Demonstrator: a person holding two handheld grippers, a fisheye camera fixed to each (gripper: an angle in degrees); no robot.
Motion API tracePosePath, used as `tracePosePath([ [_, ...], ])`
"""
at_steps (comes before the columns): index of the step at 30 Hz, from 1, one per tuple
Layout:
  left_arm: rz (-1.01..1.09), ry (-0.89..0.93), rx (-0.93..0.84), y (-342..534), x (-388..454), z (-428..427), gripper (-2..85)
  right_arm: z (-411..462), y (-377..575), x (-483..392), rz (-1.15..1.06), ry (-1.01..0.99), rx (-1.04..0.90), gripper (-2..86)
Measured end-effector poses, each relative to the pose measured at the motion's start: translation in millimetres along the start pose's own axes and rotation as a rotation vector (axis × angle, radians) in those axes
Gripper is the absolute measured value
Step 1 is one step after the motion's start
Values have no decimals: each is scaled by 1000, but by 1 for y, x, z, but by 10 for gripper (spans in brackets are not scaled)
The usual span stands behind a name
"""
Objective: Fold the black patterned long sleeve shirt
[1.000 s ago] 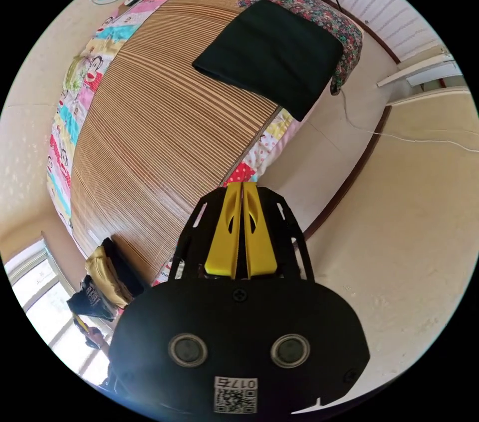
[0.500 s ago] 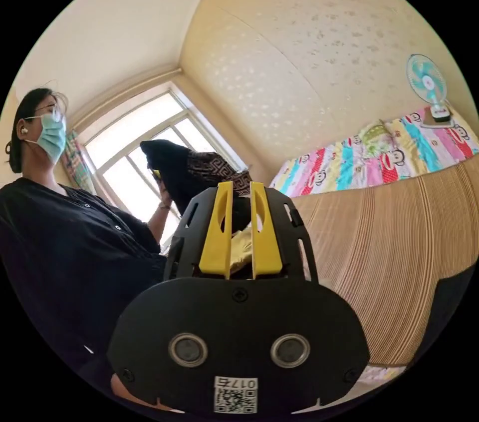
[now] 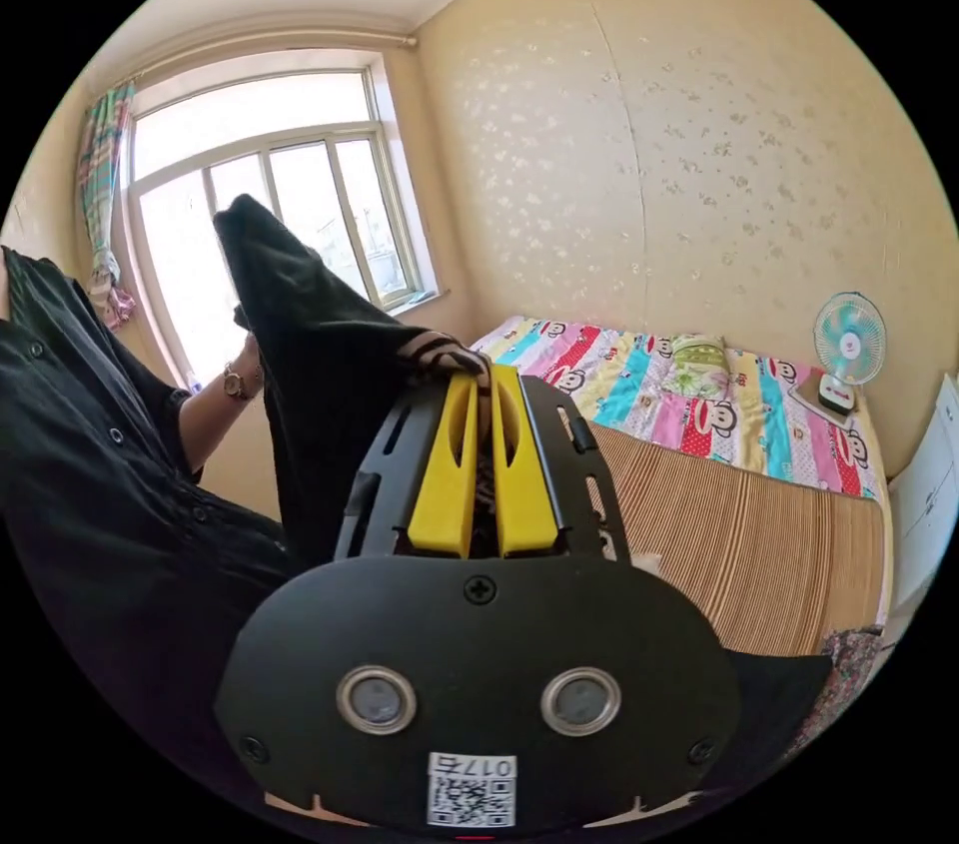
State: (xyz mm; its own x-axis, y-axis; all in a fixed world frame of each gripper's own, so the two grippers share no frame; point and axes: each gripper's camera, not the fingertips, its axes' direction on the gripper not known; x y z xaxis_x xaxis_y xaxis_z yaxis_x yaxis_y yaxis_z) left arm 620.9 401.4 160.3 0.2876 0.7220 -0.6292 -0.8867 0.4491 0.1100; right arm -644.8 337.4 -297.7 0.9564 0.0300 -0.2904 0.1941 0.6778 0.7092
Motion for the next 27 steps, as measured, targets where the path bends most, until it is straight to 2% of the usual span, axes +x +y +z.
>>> tracePosePath([
  [1, -21, -74, -20, 2, -3, 5, 0, -7, -2, -2, 4, -17, 34, 41],
  [3, -90, -367, -126, 10, -15, 33, 10, -10, -9, -8, -4, -50, 50, 40],
  [6, -99, -530, -122, 20, -22, 65, 50, 6, -29, -18, 22, -43, -30, 39],
  [8, -80, -488, -77, 24, -21, 85, 74, 30, -43, -31, 21, 28, -135, 38],
  [9, -56, -406, -62, 26, -21, 103, 82, 37, -46, -35, 21, 51, -164, 38],
  [12, -15, -264, -146, 26, -24, 169, 87, 65, -55, -54, -10, 134, -231, 37],
  [18, 16, -447, -265, 36, -35, 283, 120, 98, -72, -84, -52, 163, -243, 36],
  [27, -11, -674, -311, 50, -66, 358, 131, 129, -101, -102, 8, 131, -210, 37],
])
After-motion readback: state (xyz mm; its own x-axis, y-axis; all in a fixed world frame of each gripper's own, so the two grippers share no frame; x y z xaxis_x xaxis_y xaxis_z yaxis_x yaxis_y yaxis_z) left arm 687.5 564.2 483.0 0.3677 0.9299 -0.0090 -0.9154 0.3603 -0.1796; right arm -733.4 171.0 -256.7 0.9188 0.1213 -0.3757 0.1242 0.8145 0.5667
